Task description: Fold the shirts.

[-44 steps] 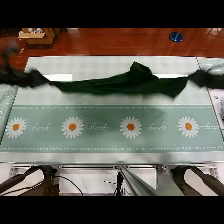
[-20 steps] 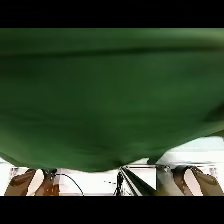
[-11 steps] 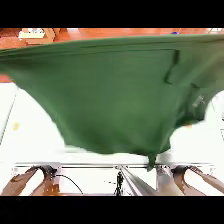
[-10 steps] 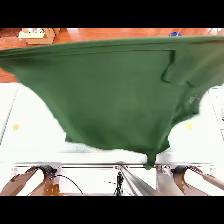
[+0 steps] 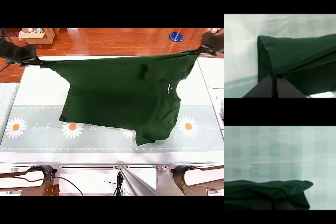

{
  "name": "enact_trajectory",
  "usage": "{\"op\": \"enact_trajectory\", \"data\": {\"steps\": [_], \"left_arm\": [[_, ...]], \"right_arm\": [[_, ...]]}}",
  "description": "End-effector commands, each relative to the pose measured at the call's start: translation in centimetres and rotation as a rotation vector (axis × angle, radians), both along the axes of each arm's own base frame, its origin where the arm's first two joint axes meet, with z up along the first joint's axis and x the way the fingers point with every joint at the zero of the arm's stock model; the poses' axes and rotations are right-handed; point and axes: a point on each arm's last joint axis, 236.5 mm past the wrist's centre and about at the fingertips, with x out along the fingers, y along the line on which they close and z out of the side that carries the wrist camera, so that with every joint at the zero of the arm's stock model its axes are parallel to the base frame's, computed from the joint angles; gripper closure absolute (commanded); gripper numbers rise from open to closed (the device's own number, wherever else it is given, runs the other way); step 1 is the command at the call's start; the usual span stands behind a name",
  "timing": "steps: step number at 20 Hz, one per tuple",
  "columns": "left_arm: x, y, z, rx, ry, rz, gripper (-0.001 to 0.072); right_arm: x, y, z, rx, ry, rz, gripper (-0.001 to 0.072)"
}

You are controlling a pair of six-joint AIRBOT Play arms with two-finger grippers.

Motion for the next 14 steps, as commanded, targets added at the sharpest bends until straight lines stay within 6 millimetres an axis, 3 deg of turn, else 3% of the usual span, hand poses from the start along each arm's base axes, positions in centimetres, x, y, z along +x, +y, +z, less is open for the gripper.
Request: {"op": "enact_trajectory", "data": {"steps": [1, 4, 7, 11, 14], "left_arm": [[5.8, 0.2, -2.1, -0.003, -0.127, 0.055, 0.0687], [9.4, -0.9, -3.1, 0.012, -0.237, 0.028, 0.0687], [12.0, -1.5, -5.6, 0.022, -0.277, 0.039, 0.0687], [14.1, -0.9, -10.4, 0.03, -0.259, 0.073, 0.0687], [15.8, -0.3, -12.3, 0.04, -0.288, 0.109, 0.0687]], "right_arm": [[4.3, 1.4, -4.1, -0.007, -0.027, 0.007, 0.0684], [6.6, 1.9, -6.7, -0.005, -0.047, 0.002, 0.0683], [8.6, 1.8, -8.2, -0.007, -0.085, -0.016, 0.0683], [10.2, 1.1, -10.1, -0.022, -0.107, -0.038, 0.0683], [10.7, 0.0, -11.8, -0.082, -0.097, -0.041, 0.0683]]}}
